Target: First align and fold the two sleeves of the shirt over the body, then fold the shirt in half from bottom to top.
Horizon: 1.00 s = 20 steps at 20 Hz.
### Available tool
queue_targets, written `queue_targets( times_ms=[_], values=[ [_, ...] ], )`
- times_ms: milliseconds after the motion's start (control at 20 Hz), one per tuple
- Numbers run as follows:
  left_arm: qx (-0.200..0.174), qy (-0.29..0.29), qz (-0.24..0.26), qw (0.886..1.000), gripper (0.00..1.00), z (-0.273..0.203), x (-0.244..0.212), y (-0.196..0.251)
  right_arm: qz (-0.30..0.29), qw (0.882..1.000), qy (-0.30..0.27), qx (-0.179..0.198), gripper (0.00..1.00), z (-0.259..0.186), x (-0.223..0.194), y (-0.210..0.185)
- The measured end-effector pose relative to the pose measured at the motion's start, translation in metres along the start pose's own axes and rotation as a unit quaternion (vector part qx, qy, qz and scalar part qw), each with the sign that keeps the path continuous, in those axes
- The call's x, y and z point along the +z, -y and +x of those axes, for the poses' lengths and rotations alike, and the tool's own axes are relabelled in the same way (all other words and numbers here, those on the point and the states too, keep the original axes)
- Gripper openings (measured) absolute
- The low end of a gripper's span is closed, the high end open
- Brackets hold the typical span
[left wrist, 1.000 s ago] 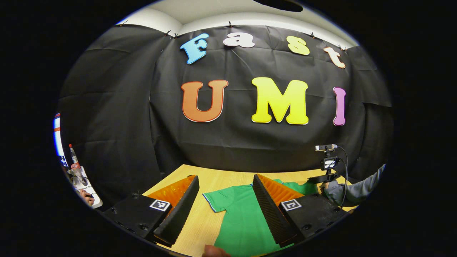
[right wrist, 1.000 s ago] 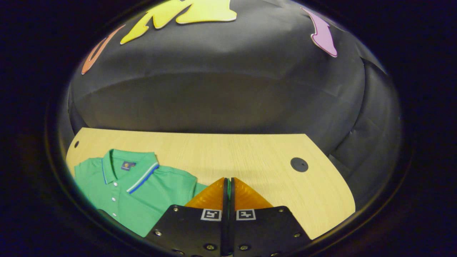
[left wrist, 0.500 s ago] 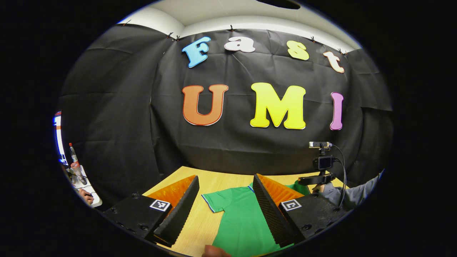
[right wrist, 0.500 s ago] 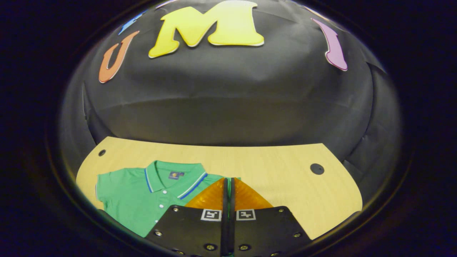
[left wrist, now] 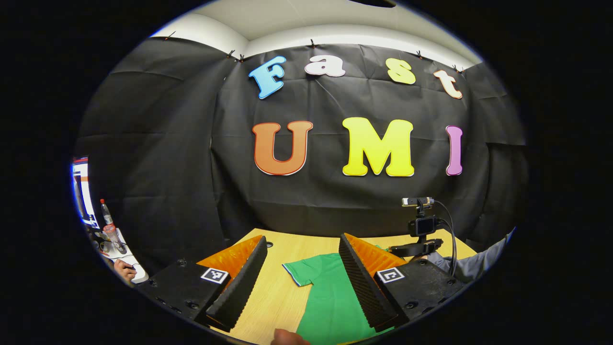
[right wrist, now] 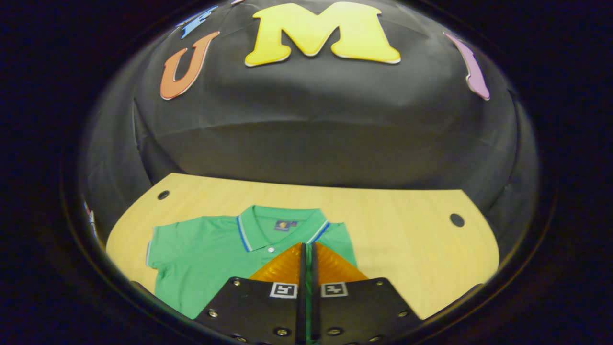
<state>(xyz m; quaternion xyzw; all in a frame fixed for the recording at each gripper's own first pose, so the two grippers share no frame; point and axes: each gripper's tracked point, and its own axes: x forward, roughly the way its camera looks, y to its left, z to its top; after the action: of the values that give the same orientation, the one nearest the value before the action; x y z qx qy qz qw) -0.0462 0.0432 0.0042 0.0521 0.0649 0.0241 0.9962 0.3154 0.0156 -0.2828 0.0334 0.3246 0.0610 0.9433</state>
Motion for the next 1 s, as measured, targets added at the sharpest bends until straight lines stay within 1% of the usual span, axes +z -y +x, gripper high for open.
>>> queue_targets(
  times_ms=[50,100,150,200,250,300,400,500,700,800,850,900,950,1000],
  values=[
    [0.001,-0.003,-0.003,1.000,0.96,-0.004,-0.002,-0.001,0.001,0.999,-0.022,0.024,0.12,-0.002,-0.010,-0.010],
    [0.000,-0.002,-0.005,1.000,0.96,-0.006,-0.002,-0.001,-0.010,0.999,-0.032,0.027,0.39,-0.004,-0.016,-0.010],
    [0.000,-0.002,-0.004,1.000,1.00,-0.009,-0.002,-0.002,-0.020,0.999,-0.025,0.027,0.67,-0.014,-0.016,-0.006],
    [0.001,0.001,-0.001,1.000,0.96,-0.011,-0.001,-0.004,-0.027,0.999,-0.015,0.015,0.95,-0.020,-0.015,0.000],
    [0.003,0.006,0.001,1.000,0.96,-0.012,0.001,-0.007,-0.033,0.999,-0.010,0.006,0.95,-0.033,-0.016,0.006],
    [0.004,0.008,-0.002,1.000,0.96,-0.012,0.001,-0.010,-0.033,0.999,-0.007,0.005,0.97,-0.044,-0.015,0.009],
    [-0.001,0.002,-0.010,1.000,0.96,-0.006,-0.007,-0.009,-0.041,0.999,0.005,-0.007,0.95,-0.072,-0.010,0.028],
    [-0.008,0.000,-0.013,1.000,0.96,0.008,-0.012,-0.008,-0.052,0.998,0.039,-0.023,0.95,-0.111,0.003,0.050],
    [-0.024,-0.008,-0.022,0.999,0.96,0.048,-0.024,-0.006,-0.057,0.992,0.100,-0.050,0.95,-0.206,0.017,0.082],
    [-0.029,-0.015,-0.021,0.999,0.96,0.072,-0.033,-0.004,-0.051,0.988,0.132,-0.058,0.95,-0.253,0.020,0.090],
    [-0.031,-0.020,-0.019,0.999,1.00,0.086,-0.037,-0.003,-0.052,0.986,0.148,-0.063,0.95,-0.277,0.020,0.093],
    [-0.033,-0.026,-0.018,0.999,0.96,0.099,-0.043,-0.001,-0.056,0.983,0.163,-0.070,0.95,-0.297,0.021,0.096],
    [-0.036,-0.032,-0.017,0.999,0.96,0.113,-0.050,0.000,-0.060,0.979,0.177,-0.079,0.96,-0.316,0.021,0.099],
    [-0.038,-0.039,-0.017,0.998,1.00,0.125,-0.057,0.002,-0.061,0.976,0.193,-0.083,0.95,-0.337,0.023,0.098]
  ],
)
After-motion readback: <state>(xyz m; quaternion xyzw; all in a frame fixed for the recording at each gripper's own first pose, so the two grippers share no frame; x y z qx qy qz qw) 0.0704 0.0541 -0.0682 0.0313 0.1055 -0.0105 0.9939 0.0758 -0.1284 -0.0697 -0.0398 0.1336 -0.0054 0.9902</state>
